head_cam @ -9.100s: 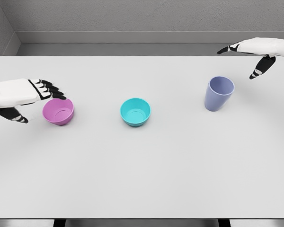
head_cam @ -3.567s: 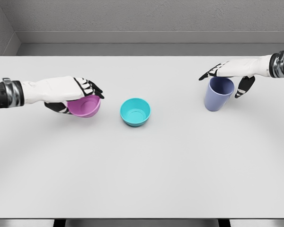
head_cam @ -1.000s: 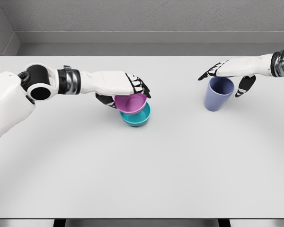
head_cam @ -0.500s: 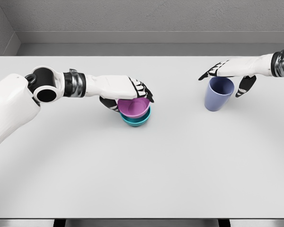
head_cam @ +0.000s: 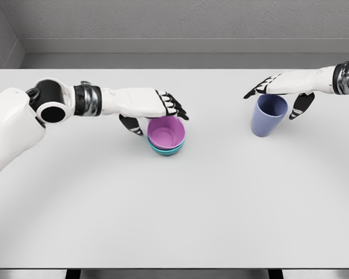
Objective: Stacking bowl and cup with both arms
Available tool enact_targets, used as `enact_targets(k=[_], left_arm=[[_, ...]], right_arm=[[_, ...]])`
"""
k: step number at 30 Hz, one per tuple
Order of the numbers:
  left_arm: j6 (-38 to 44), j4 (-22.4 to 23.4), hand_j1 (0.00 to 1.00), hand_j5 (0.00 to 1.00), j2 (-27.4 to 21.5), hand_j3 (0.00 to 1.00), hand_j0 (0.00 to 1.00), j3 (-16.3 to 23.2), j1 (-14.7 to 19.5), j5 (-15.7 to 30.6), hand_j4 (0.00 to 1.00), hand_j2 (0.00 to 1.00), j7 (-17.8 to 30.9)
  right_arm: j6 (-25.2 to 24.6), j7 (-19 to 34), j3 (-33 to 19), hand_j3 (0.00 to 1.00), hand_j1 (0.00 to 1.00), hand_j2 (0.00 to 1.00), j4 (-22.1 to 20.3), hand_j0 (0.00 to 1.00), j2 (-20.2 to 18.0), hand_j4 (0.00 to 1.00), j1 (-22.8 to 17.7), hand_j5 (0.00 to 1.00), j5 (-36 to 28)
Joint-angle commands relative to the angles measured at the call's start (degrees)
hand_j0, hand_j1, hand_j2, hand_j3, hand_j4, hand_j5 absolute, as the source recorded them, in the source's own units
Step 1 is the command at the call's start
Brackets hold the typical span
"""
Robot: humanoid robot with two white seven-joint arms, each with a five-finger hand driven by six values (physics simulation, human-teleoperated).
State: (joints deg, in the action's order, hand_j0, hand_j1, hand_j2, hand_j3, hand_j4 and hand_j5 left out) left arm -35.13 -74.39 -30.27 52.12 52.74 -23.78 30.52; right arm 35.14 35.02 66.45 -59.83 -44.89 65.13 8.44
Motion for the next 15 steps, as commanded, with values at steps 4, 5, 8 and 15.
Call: enact_targets(k=[4,5,8,15], left_arm=[[0.13,-5.41,1.00,1.00,-11.12,1.00,1.00,-2.02,-0.62,6.20,1.00,1.00,-0.37],[0.13,-5.77,1.00,1.00,-14.29,1.00,1.00,-2.02,-0.70,6.81,1.00,1.00,-0.72],[0.13,-5.77,1.00,1.00,-19.74,1.00,1.00,-2.02,-2.02,10.24,1.00,1.00,-2.30],[0.13,-5.06,1.00,1.00,-23.08,1.00,1.00,-6.77,-8.61,10.07,1.00,1.00,-2.22]], right_arm=[[-0.14,-0.02,0.44,1.00,1.00,1.00,0.15,1.00,0.06,1.00,-0.09,1.00,-0.35],[-0.14,-0.02,0.61,1.00,1.00,1.00,0.24,1.00,0.15,1.00,-0.09,1.00,-0.35],[-0.14,-0.02,0.62,1.00,1.00,1.00,0.94,1.00,0.24,1.00,0.00,1.00,-0.35],[-0.14,-0.02,0.70,1.00,1.00,1.00,1.29,1.00,0.41,1.00,-0.09,1.00,-0.35]])
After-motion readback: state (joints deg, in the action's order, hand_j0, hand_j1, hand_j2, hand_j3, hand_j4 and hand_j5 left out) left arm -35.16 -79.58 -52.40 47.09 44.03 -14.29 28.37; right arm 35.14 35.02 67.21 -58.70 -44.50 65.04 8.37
